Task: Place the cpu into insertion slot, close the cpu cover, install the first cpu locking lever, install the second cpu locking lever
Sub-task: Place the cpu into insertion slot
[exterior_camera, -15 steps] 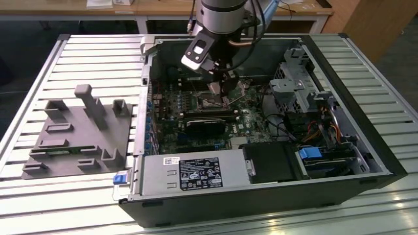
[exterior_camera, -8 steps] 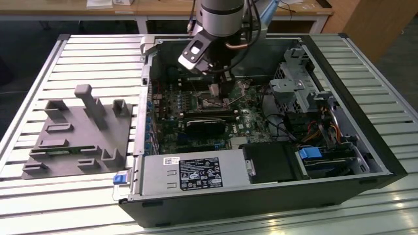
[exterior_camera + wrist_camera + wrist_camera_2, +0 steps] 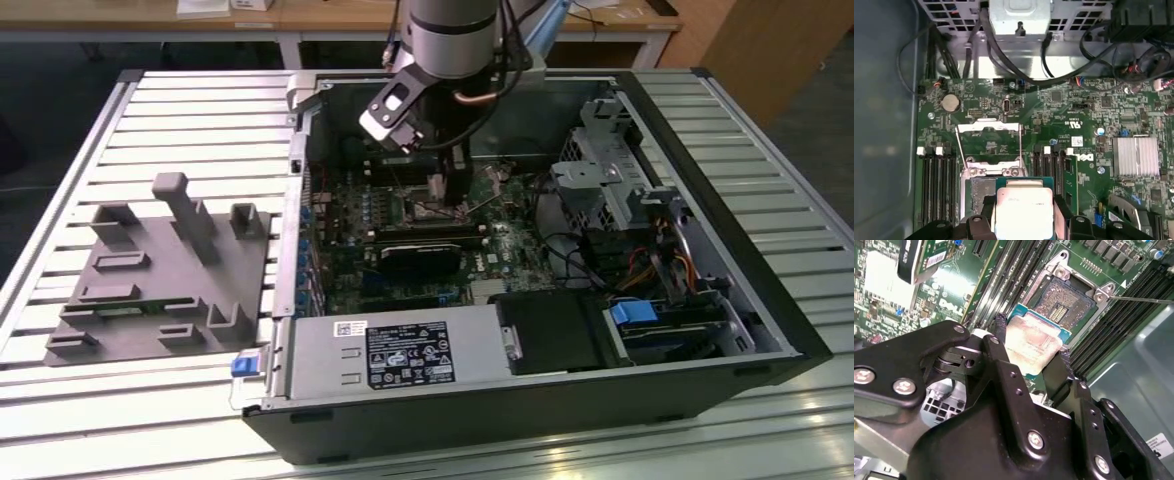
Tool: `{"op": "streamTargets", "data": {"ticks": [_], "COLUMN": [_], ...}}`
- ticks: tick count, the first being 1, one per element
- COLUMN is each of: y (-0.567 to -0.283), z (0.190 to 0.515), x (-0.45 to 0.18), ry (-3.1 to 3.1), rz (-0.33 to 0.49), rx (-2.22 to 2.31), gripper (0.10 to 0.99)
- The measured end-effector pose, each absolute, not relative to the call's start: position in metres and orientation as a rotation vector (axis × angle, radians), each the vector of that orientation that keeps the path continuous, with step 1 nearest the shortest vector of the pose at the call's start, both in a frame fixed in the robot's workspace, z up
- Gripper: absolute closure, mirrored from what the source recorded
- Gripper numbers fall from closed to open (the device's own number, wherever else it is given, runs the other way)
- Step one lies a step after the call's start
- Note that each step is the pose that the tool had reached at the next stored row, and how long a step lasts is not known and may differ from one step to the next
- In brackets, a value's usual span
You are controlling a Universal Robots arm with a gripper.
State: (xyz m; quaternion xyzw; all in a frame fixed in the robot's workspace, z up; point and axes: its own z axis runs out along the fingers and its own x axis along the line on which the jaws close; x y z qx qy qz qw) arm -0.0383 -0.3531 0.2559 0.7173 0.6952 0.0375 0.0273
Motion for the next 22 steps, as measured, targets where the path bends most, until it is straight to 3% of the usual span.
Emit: {"op": "streamTargets", "data": {"ticks": [22], "y": [-0.337], "z": [0.233], "x": [-0.046], "ry": [2.207], "rz": [0.113], "rx": [2.153], "gripper": [0.549]}}
